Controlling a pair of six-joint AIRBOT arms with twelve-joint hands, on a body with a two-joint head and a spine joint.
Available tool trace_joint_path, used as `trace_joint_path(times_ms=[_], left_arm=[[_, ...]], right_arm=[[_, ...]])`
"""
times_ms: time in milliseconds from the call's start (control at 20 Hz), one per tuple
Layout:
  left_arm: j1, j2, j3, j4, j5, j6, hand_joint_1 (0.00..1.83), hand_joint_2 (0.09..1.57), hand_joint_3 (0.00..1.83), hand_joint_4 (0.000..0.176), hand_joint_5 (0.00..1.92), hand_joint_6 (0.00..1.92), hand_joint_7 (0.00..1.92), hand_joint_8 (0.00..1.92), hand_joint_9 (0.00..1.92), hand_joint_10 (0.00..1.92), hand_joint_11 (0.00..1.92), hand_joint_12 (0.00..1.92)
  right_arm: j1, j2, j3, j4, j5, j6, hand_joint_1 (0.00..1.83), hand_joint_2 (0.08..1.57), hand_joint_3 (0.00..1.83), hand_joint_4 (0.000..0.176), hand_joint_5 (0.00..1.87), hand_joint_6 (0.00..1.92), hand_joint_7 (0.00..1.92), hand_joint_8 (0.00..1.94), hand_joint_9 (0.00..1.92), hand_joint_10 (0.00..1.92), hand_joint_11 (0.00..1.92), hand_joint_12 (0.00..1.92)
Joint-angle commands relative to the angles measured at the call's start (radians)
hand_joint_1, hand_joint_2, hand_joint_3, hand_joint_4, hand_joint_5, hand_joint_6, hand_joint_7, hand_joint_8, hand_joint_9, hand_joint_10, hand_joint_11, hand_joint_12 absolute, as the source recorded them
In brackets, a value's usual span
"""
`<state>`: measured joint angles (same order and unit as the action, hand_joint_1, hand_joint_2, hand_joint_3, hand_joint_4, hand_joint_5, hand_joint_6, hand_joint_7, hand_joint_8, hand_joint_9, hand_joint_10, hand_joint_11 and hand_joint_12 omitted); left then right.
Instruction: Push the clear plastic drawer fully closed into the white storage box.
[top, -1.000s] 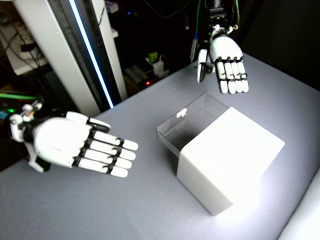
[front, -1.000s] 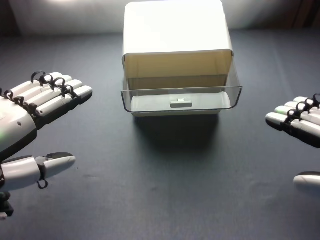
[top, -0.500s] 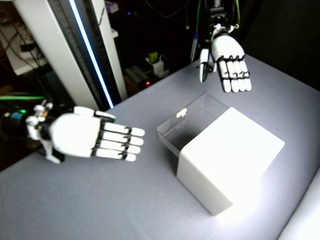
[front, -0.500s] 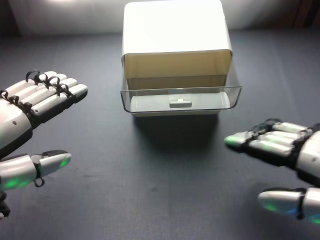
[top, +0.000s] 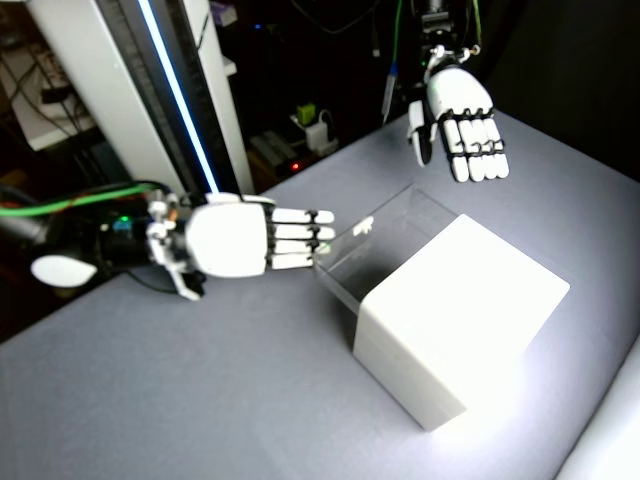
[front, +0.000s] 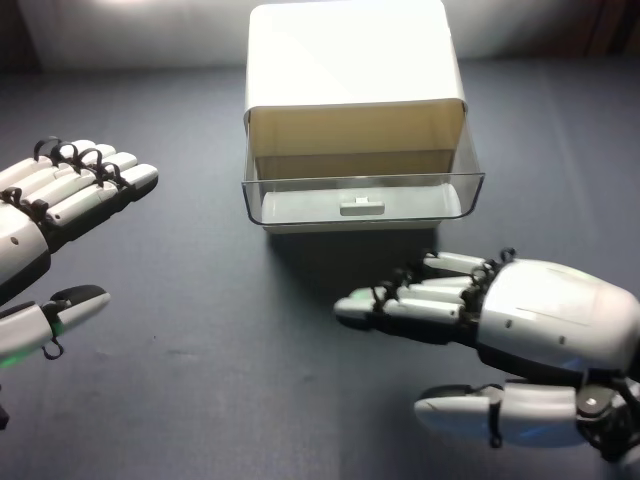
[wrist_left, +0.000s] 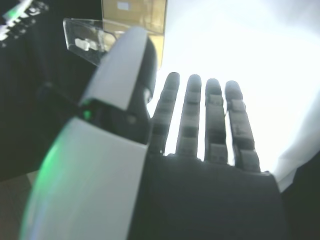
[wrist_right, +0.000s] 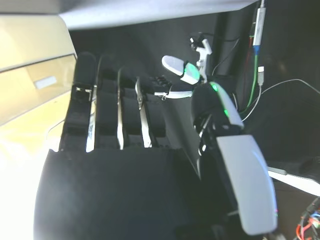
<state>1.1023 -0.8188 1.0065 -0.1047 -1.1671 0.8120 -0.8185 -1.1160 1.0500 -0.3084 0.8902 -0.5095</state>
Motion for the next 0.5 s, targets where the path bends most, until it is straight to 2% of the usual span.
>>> trace_joint_path(times_ms=[0,50,100,150,200,250,300,350,450], left_arm=[[-0.004,0.003,0.0,-0.015,-0.115,0.003,0.57,1.44,0.01,0.0,0.0,0.0,0.0,0.0,0.0,0.0,0.0,0.0],[-0.003,0.002,0.0,-0.018,-0.113,0.003,0.51,1.4,0.0,0.0,0.01,0.0,0.0,0.0,0.0,0.0,0.0,0.0],[-0.002,0.002,0.0,-0.022,-0.113,0.004,0.33,1.38,0.0,0.0,0.0,0.0,0.0,0.0,0.0,0.0,0.0,0.0],[-0.001,0.001,0.0,-0.025,-0.113,0.004,0.22,1.28,0.0,0.0,0.01,0.0,0.0,0.0,0.0,0.0,0.0,0.0],[0.0,0.001,0.001,-0.025,-0.113,0.004,0.21,1.28,0.0,0.0,0.01,0.0,0.0,0.0,0.0,0.0,0.0,0.0],[0.0,0.0,0.001,-0.025,-0.112,0.004,0.3,1.3,0.0,0.0,0.0,0.0,0.0,0.0,0.0,0.0,0.0,0.0],[0.0,0.0,0.002,-0.025,-0.112,0.004,0.1,1.29,0.0,0.0,0.01,0.0,0.0,0.0,0.0,0.0,0.0,0.0],[0.0,0.001,0.002,-0.025,-0.112,0.004,0.02,1.34,0.02,0.0,0.01,0.0,0.0,0.0,0.0,0.0,0.0,0.0],[0.0,0.0,0.002,-0.026,-0.113,0.004,0.04,1.39,0.03,0.0,0.0,0.0,0.0,0.0,0.0,0.0,0.0,0.0]], right_arm=[[0.017,-0.008,0.002,0.004,0.115,0.01,0.35,1.44,0.0,0.0,0.11,0.0,0.15,0.0,0.3,0.03,0.0,1.07],[0.027,-0.012,0.006,0.004,0.115,0.01,0.36,1.43,0.0,0.0,0.11,0.0,0.15,0.0,0.29,0.03,0.0,1.11],[0.041,-0.019,0.013,0.003,0.115,0.01,0.38,1.41,0.0,0.0,0.13,0.01,0.16,0.0,0.3,0.03,0.0,1.15],[0.051,-0.025,0.018,0.002,0.115,0.01,0.35,1.41,0.0,0.0,0.12,0.0,0.15,0.0,0.27,0.01,0.0,1.07],[0.06,-0.029,0.023,-0.001,0.115,0.01,0.32,1.41,0.0,0.0,0.11,0.0,0.13,0.0,0.24,0.01,0.0,0.98],[0.067,-0.032,0.025,-0.002,0.115,0.009,0.28,1.42,0.0,0.0,0.09,0.0,0.1,0.0,0.2,0.0,0.0,0.9],[0.071,-0.034,0.026,-0.002,0.116,0.008,0.27,1.43,0.0,0.0,0.06,0.0,0.05,0.0,0.14,0.0,0.0,0.77],[0.072,-0.034,0.026,-0.002,0.116,0.005,0.23,1.44,0.0,0.0,0.02,0.0,0.01,0.0,0.06,0.0,0.0,0.58],[0.076,-0.034,0.028,0.001,0.118,0.002,0.29,1.42,0.0,0.0,0.0,0.0,0.0,0.0,0.0,0.0,0.0,0.3]])
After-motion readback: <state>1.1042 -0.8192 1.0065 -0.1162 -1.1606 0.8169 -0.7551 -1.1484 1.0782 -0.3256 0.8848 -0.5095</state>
